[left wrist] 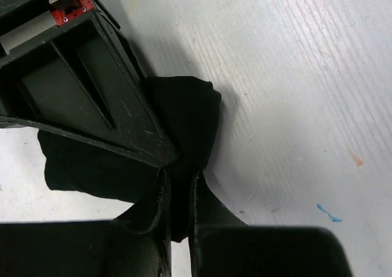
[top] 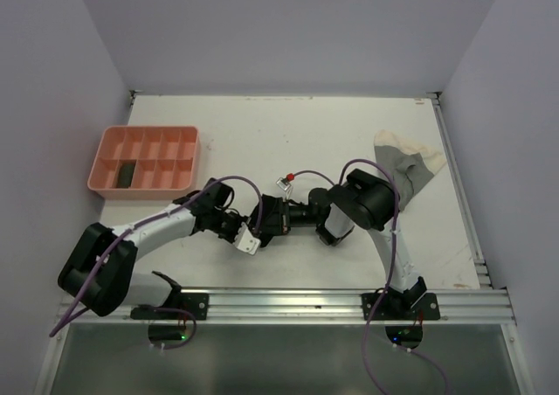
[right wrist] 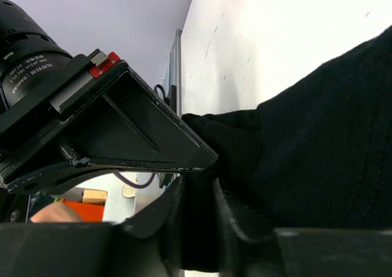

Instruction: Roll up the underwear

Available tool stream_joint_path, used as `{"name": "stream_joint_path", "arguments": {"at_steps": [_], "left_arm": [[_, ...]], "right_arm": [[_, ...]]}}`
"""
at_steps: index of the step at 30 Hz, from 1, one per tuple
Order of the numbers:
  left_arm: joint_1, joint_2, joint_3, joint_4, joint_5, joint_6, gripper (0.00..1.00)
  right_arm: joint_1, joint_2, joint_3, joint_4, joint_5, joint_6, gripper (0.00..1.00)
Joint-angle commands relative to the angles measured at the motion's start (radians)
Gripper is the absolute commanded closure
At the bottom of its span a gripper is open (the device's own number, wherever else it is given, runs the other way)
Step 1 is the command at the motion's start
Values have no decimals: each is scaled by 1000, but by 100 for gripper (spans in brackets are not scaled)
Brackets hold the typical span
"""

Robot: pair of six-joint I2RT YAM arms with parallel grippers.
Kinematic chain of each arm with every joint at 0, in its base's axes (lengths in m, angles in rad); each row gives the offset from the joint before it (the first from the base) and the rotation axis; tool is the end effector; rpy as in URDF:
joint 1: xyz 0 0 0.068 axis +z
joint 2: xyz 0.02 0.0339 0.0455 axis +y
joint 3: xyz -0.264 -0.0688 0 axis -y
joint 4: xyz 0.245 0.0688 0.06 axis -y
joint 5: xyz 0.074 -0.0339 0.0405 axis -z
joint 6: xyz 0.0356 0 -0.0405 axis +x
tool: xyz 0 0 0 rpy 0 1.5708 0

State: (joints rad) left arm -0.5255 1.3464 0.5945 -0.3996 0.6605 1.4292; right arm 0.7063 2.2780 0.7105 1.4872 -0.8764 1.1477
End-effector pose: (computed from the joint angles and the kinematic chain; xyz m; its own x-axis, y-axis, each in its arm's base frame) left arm 0.1817 -0.1306 0.1541 0.4946 0.6169 -0.6122 0.8686 -0.3749 0.3240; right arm 0.2476 0.2472 0.0616 -0.9351 -0.0308 -0.3531 -0.3541 0.0432 0.9342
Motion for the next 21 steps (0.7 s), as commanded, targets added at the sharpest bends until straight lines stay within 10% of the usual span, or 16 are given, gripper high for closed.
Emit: {"name": "stream_joint_path", "arguments": {"at_steps": [1, 2, 5, 21], "left_arm": [[-37, 83, -1, -140, -84, -30, 100], [-41, 88, 7, -189, -82, -30, 100], [-48, 105, 31, -267, -75, -38, 100], [-53, 437, 312, -531, 82, -389, 100]], "right_arm": [[-8, 29, -45, -30, 19, -80, 68], [-16, 20, -46, -44, 24, -89, 49], [-45, -40, -49, -135, 60, -141, 39], [-211, -779, 69, -1195, 396, -756, 34]]}}
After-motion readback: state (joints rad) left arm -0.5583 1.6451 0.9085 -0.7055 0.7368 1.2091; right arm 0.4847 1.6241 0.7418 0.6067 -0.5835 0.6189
